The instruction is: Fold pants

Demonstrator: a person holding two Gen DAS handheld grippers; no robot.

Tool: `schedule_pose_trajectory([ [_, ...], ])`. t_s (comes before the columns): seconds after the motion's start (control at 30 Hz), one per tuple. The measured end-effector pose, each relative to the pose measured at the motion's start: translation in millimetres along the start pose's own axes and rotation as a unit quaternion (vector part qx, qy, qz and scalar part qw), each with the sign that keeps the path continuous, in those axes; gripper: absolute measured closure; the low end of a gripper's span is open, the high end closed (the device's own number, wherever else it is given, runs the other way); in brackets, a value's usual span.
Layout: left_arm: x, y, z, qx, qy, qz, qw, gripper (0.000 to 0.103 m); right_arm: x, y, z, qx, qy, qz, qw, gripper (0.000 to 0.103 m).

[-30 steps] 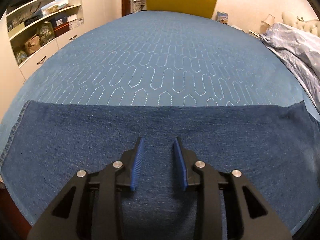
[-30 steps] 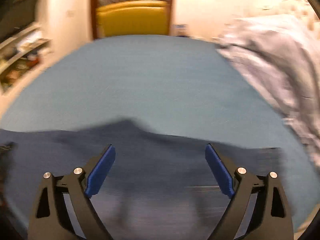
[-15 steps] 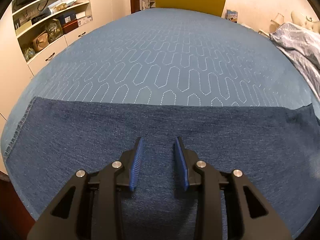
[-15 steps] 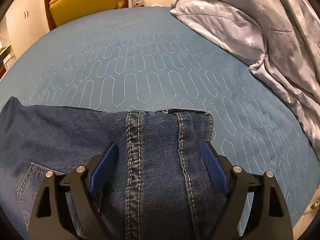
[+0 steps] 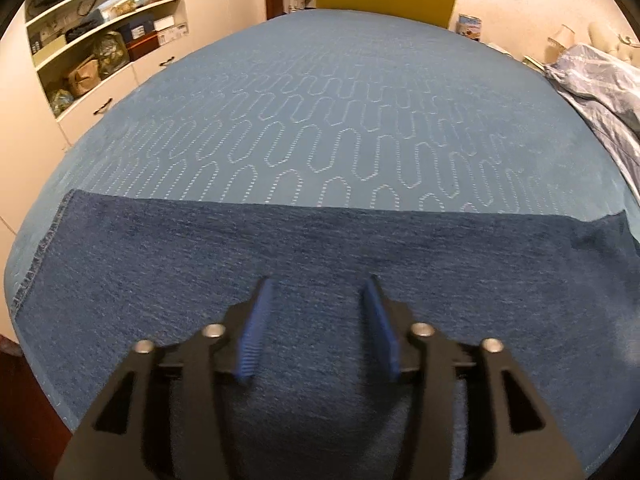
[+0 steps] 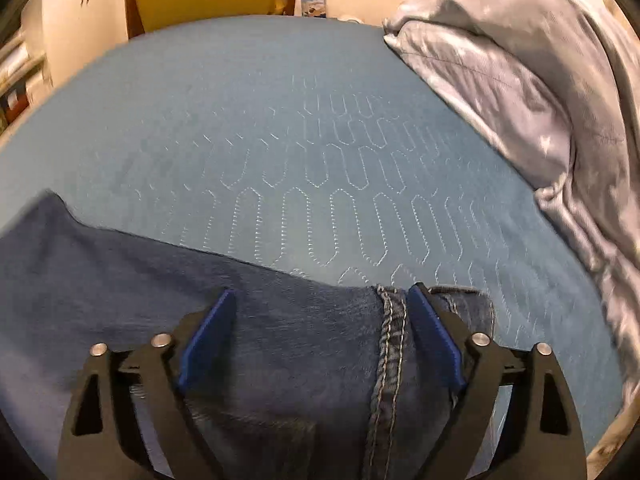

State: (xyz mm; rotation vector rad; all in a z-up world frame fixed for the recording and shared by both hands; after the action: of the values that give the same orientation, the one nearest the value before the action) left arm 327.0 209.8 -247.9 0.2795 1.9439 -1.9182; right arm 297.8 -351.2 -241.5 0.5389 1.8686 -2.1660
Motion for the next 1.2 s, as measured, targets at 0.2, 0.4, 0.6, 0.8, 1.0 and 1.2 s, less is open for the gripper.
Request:
schedule_pose_trajectory([
  [0.2,19.7,-48.2,24.1,0.001,0.021,0.047,0.9987,0.04,34.3,-94.5,-5.3,-0.046,0.026,0.068,0.996,0.023],
  [0.4,87.8,-64.7,80.2,0.033,0.076,0.047,0.9954,0.052,123.5,-96.7,-45.3,-0.029,-0.012,0.033,0.999,0.024],
  [0.6,126.9,-57.1,85.6,0.019,0.085,0.053,0.9948,0.052,166.1,-77.8,-48.3,-0.024,0.002,0.017,1.0,0.022],
  [0.8,126.0,-67.5,101.1,0.038,0.079,0.05,0.9949,0.045,168.9,-78.3,-47.0,-0.017,0.023,0.022,0.999,0.021],
  [1.0,130.6,-55.9,105.8,0.029,0.074,0.033,0.9963,0.025,172.5,-81.1,-48.0,-0.017,0.042,0.016,0.999,0.016],
  [1.2,133.6,-54.3,103.8,-0.004,0.053,0.034,0.998,0.002,173.3,-79.4,-46.2,-0.023,0.053,0.011,0.998,0.015],
])
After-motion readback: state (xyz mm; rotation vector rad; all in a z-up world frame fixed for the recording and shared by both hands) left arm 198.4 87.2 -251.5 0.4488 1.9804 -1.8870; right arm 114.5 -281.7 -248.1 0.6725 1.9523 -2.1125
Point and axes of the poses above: each gripper's, at about its wrist camera, not at the fingertips, and y roughly the way its jaws point, z to its right, x to its underside, the point moved 9 cm from there along y, roughly the way its jaws point, and after that the axes turned 10 degrees about -z, right-handed, at the moved point
